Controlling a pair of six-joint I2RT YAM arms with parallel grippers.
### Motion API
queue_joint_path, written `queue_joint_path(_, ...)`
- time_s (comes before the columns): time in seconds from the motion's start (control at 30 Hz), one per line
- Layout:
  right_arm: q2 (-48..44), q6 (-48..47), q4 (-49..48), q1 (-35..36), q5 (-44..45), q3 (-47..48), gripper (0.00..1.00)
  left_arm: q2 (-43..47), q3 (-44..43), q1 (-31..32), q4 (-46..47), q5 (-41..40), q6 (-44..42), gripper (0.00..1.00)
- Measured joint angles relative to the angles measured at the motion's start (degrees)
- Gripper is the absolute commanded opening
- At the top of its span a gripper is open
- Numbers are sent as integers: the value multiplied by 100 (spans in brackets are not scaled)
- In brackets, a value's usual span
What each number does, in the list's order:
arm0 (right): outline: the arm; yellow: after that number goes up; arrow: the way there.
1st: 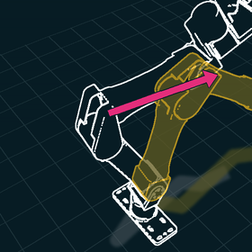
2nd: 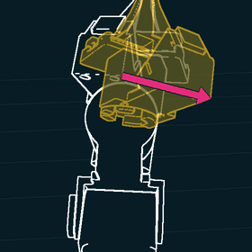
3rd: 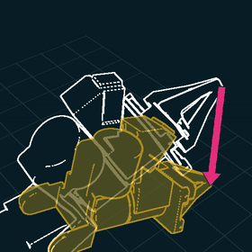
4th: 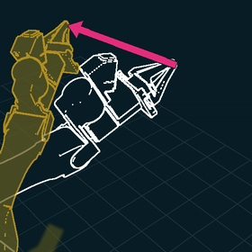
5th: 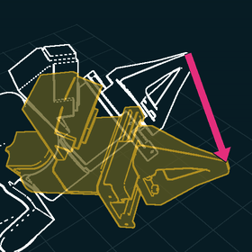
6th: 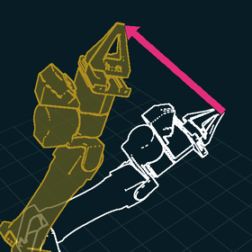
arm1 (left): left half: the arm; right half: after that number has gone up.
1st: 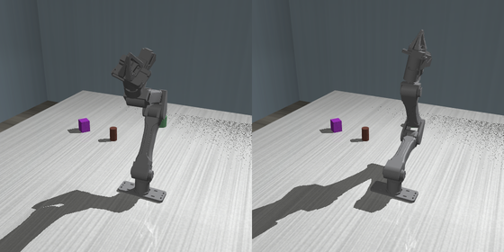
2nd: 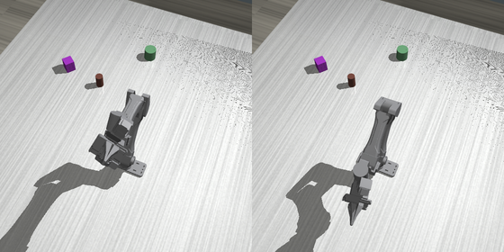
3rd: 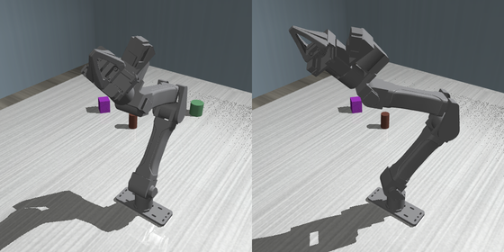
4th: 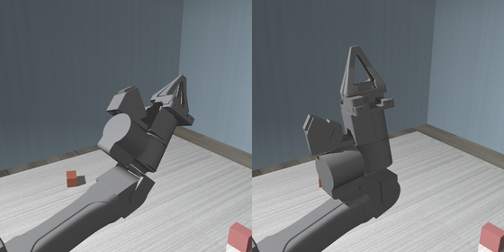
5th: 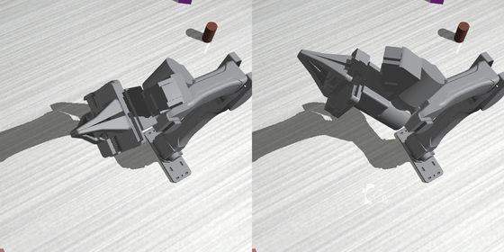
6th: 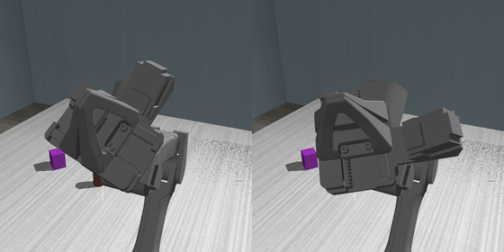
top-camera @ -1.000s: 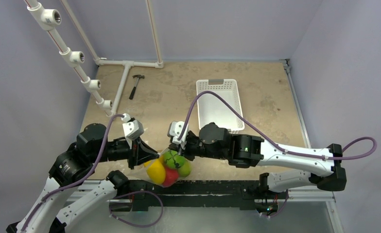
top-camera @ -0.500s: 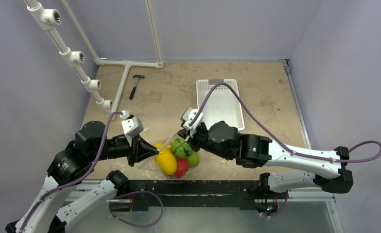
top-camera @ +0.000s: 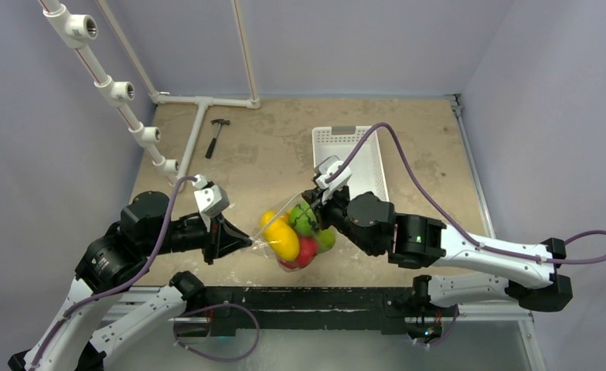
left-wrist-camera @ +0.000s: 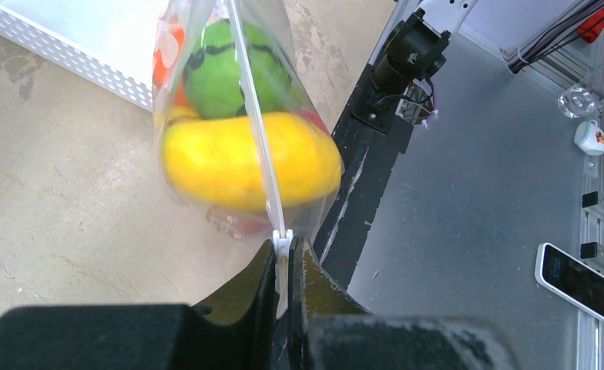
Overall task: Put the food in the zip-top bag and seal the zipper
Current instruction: Zip the zipper food storage bag.
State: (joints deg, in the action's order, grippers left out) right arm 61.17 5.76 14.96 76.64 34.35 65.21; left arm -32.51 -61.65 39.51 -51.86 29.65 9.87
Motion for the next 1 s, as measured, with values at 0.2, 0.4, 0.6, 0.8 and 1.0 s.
queue_joint_path(0.2,-155,223,-20,-59,424,-59,0,24,0,0,-15,-55,4,0)
queue_joint_path(0.4,-192,354,-22,-59,507,-107,0,50,0,0,-9,-175,9,0)
queue_joint_path(0.6,-212,415,-20,-59,520,-107,0,55,0,2,-15,-409,52,0)
queue_joint_path(0.8,-278,396,-76,-66,452,-192,0,42,-17,2,-17,-782,151,21)
queue_joint_path(1.0,-267,295,-96,-146,450,-192,0,-55,-205,2,-50,-1331,195,43)
